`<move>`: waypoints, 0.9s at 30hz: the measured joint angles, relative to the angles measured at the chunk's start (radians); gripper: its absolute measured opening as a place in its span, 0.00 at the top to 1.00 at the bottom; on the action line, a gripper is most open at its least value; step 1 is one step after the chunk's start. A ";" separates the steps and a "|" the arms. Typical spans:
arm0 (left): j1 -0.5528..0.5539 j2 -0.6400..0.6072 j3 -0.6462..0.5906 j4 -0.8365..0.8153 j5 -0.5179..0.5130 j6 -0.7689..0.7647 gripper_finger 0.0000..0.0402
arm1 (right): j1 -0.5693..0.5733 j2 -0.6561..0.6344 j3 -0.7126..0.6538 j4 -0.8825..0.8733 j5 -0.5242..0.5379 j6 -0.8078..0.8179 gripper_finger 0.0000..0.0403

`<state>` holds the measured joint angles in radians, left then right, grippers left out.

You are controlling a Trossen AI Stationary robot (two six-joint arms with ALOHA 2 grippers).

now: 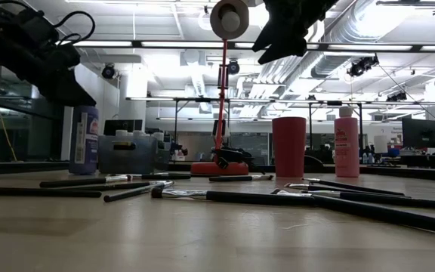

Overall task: Pick & Place Paint Supplies
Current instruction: Put the large blue paint bottle into the bin

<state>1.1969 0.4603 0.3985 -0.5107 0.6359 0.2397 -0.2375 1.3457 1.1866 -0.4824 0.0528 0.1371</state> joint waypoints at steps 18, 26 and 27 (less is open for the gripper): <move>-0.001 0.132 0.311 0.208 0.056 -0.119 0.71 | 0.000 0.000 0.000 0.000 0.023 -0.003 0.34; -0.193 0.378 0.330 0.387 0.000 -0.104 0.71 | 0.000 0.000 0.000 0.000 0.027 0.013 0.34; -0.225 0.408 0.330 0.406 -0.024 -0.094 0.71 | 0.000 0.000 0.000 0.000 0.027 0.018 0.34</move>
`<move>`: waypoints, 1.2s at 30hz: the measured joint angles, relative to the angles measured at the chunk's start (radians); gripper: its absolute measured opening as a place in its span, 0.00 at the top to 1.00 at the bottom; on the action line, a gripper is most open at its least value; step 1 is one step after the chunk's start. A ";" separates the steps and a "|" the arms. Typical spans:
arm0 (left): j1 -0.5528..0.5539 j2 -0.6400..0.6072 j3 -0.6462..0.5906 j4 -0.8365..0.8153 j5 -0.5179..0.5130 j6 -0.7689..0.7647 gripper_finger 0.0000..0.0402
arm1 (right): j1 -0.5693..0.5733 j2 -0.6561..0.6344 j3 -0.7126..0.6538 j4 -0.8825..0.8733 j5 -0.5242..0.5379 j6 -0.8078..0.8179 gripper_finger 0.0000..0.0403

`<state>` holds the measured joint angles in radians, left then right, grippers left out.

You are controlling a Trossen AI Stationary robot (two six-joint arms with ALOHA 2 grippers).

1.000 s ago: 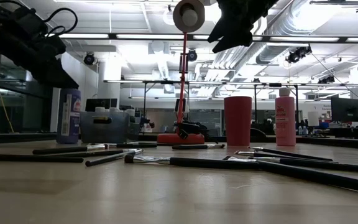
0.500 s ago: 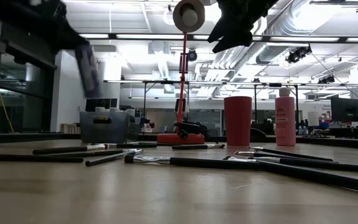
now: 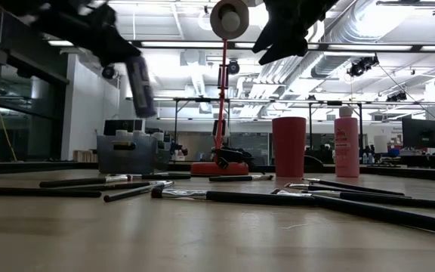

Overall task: Pick & Place Paint Supplies
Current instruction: Put the large blue paint bottle into the bin

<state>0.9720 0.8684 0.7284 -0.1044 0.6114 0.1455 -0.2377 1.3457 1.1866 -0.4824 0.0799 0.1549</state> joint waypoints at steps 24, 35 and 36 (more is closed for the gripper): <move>-0.194 0.321 0.000 0.113 -0.439 0.089 0.71 | 0.000 0.000 0.000 0.000 0.000 0.032 0.34; -0.194 0.425 0.000 0.217 -0.489 0.094 0.71 | 0.000 0.000 0.000 0.000 0.024 0.032 0.34; -0.194 0.429 0.000 0.224 -0.497 0.095 0.71 | 0.000 0.000 0.000 0.000 0.024 0.033 0.34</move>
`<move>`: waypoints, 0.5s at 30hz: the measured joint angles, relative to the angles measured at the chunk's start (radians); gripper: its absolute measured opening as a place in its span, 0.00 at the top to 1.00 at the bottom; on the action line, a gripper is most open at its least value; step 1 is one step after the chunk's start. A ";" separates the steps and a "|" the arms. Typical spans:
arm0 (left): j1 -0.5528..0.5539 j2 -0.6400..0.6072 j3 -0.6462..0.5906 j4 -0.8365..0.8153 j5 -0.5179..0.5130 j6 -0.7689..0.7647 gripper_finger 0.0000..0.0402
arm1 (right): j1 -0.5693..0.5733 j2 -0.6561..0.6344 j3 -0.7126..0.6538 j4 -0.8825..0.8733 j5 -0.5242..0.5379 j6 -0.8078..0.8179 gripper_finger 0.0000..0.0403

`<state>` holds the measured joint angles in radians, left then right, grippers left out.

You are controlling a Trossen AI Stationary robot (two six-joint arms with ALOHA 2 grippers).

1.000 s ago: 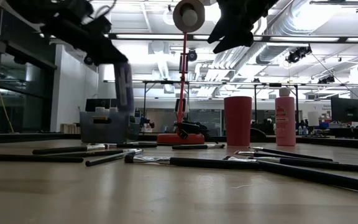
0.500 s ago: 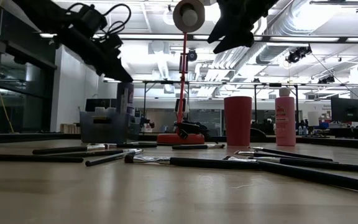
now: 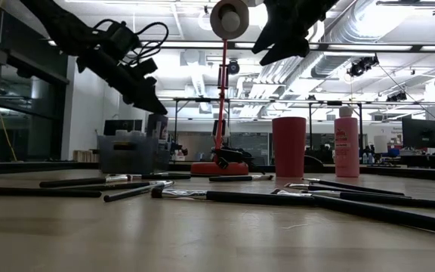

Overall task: Pick & Place Paint Supplies
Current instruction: Put the large blue paint bottle into the bin

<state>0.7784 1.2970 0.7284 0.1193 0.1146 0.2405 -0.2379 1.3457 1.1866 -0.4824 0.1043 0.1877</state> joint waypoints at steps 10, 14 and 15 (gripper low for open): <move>-0.001 0.003 0.000 0.012 -0.069 0.035 0.71 | 0.000 0.000 0.000 0.000 0.002 0.004 0.34; -0.001 0.003 0.000 0.013 -0.070 0.036 0.71 | 0.000 0.000 0.000 0.000 0.002 0.004 0.34; -0.001 0.003 0.000 0.013 -0.070 0.036 0.70 | 0.000 0.000 0.000 0.000 0.002 0.004 0.34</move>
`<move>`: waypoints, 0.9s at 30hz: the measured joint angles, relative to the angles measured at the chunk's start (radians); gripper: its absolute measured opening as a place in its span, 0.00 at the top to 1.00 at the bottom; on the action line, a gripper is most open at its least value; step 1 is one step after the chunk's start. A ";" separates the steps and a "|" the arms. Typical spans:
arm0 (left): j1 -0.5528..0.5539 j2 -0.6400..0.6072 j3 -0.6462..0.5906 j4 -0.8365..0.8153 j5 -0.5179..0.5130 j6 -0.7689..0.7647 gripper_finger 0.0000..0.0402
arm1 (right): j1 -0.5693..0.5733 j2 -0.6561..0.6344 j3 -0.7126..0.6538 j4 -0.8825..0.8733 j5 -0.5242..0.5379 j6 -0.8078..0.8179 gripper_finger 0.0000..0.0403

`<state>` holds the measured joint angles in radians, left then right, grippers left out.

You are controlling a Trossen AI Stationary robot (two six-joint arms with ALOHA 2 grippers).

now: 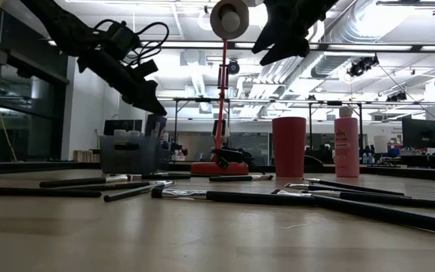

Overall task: Pick & Place Paint Supplies
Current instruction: Put the large blue paint bottle into the bin, then put the large light pink paint bottle into the bin

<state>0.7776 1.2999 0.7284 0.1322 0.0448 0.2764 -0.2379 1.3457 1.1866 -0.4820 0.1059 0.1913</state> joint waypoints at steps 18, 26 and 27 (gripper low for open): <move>0.001 -0.017 0.001 0.006 -0.003 -0.019 0.55 | 0.000 -0.004 0.000 -0.013 0.027 0.026 0.34; 0.001 -0.102 0.001 0.064 -0.002 -0.017 0.54 | -0.001 -0.069 0.000 -0.139 0.232 0.107 0.34; 0.001 -0.111 0.001 0.064 -0.002 -0.015 0.54 | -0.001 -0.078 0.000 -0.159 0.251 0.134 0.34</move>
<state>0.7788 1.1888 0.7292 0.1957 0.0432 0.2614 -0.2390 1.2675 1.1862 -0.6411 0.3572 0.3251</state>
